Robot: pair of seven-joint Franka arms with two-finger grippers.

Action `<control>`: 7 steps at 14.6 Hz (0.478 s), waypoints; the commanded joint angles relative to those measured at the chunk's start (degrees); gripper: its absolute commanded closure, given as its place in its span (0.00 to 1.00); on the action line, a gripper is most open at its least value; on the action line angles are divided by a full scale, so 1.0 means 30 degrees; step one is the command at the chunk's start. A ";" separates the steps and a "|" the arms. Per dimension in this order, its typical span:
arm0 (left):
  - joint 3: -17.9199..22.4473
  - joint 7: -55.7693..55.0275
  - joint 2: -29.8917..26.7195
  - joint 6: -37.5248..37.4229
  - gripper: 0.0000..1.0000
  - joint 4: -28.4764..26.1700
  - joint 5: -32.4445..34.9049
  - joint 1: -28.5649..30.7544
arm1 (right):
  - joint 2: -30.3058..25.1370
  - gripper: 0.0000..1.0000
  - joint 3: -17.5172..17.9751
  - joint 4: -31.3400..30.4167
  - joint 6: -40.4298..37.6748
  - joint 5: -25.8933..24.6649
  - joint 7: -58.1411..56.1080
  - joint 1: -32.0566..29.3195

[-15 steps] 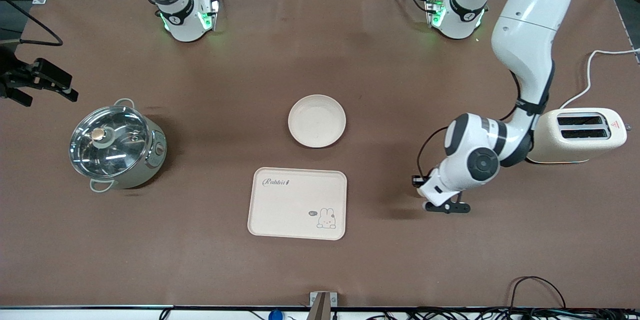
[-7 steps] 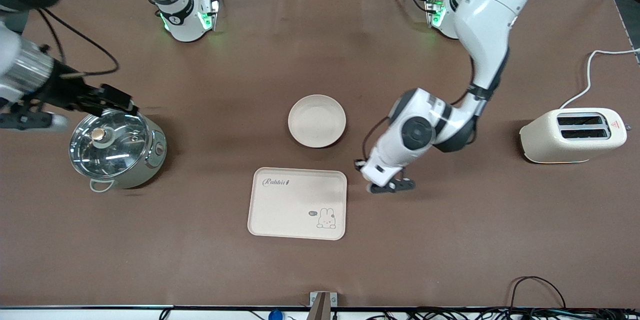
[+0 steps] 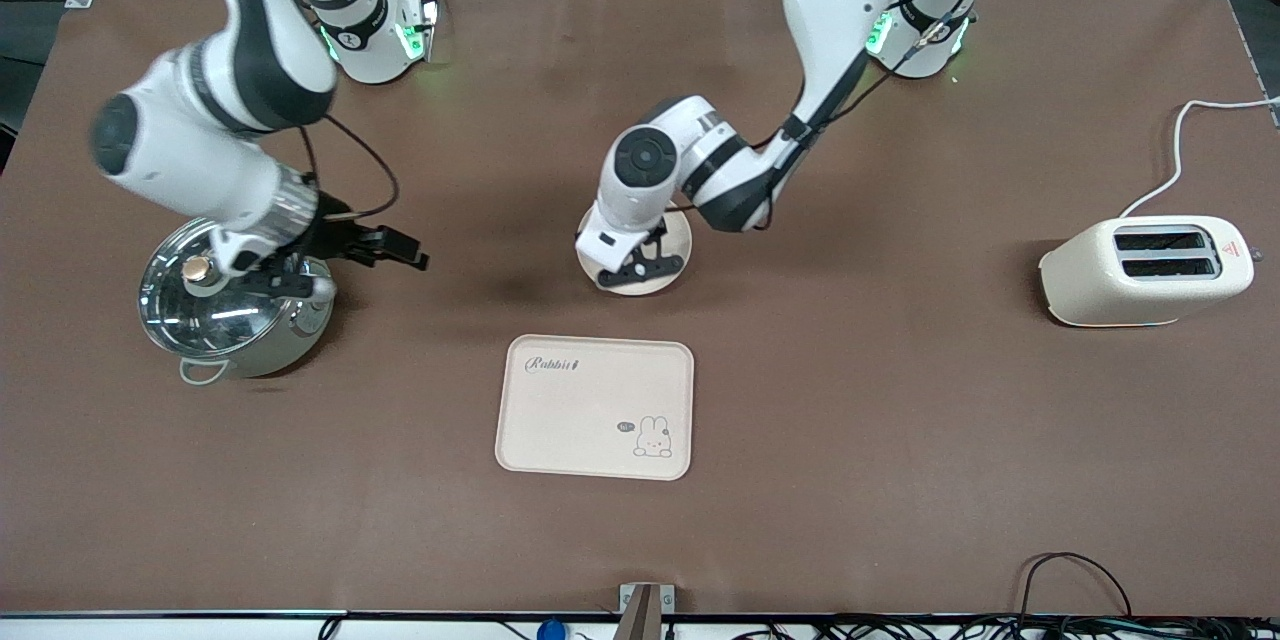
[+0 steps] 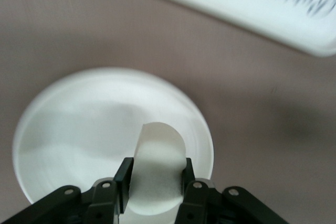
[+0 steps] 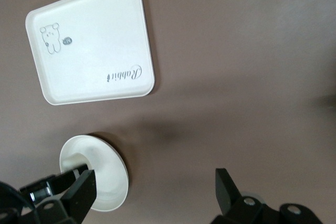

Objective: Place bun in plate and plate on tray
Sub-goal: 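Carry the bun onto the plate while the right gripper reaches toward the plate, then release the bun and withdraw the left gripper while the right gripper approaches the plate rim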

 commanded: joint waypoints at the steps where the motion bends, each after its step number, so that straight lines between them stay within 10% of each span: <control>1: 0.0213 -0.0696 -0.0037 -0.0226 0.49 -0.0679 -0.0078 -0.0043 | 0.0731 0.00 -0.0170 -0.1007 0.1339 0.1272 0.0148 0.1182; 3: 0.0242 -0.0754 0.0079 -0.0256 0.32 -0.0799 -0.0078 -0.0043 | 0.1610 0.00 -0.0170 -0.0978 0.1981 0.1831 0.0148 0.1712; 4: 0.0243 -0.0871 0.0080 -0.0256 0.04 -0.0799 -0.0078 -0.0014 | 0.2079 0.00 -0.0170 -0.0978 0.2565 0.1891 0.0148 0.2062; 7: 0.0272 -0.0960 -0.0328 -0.0953 0.00 -0.0596 -0.0078 0.0279 | 0.3863 0.00 -0.0170 -0.0920 0.4732 0.3057 0.0148 0.3904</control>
